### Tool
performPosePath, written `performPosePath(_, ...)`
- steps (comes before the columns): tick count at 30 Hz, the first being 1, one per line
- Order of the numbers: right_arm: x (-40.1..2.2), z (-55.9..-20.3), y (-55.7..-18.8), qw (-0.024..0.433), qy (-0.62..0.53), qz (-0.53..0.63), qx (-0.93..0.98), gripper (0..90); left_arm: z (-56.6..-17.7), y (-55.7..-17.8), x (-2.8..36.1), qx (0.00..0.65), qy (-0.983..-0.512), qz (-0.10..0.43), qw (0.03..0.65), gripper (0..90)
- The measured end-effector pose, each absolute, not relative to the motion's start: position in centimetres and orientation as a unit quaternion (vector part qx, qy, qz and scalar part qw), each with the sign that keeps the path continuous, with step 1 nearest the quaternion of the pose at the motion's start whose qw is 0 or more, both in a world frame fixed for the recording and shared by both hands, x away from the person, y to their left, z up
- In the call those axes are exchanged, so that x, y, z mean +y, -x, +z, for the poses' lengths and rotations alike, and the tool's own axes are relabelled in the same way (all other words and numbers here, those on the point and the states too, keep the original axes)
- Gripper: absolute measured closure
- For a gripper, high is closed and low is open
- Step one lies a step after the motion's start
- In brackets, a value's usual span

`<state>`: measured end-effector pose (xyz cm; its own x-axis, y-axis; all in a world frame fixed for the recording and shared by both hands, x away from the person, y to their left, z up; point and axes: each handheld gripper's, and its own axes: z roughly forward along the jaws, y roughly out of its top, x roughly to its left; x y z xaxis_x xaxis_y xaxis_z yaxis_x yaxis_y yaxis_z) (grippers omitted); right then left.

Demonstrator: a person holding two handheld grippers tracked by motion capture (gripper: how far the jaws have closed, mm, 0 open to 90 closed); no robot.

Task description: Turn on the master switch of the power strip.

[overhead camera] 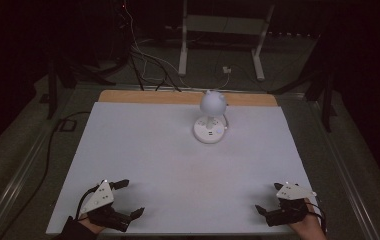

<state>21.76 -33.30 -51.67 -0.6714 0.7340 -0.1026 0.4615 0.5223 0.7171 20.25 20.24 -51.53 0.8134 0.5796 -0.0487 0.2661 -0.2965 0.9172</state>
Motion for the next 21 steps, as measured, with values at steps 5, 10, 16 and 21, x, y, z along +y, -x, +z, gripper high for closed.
performPosePath(5, -33.98, -51.68, -21.79, 0.199, -0.363, 0.346, 0.842, 0.0, -51.55, -20.27, 20.21, 0.267, -0.792, 0.147, 0.528, 0.2)
performPosePath(10, -33.50, -51.70, -21.89, 0.192, -0.353, 0.353, 0.845, 0.0, -51.59, -20.29, 20.18, 0.267, -0.793, 0.147, 0.527, 0.2)
performPosePath(16, -33.21, -51.95, -21.98, 0.186, -0.349, 0.347, 0.850, 0.0, -51.62, -20.31, 20.17, 0.268, -0.793, 0.146, 0.527, 0.2)
performPosePath(21, -33.25, -51.93, -22.03, 0.183, -0.350, 0.350, 0.849, 0.0, -51.65, -20.33, 20.17, 0.269, -0.793, 0.146, 0.527, 0.2)
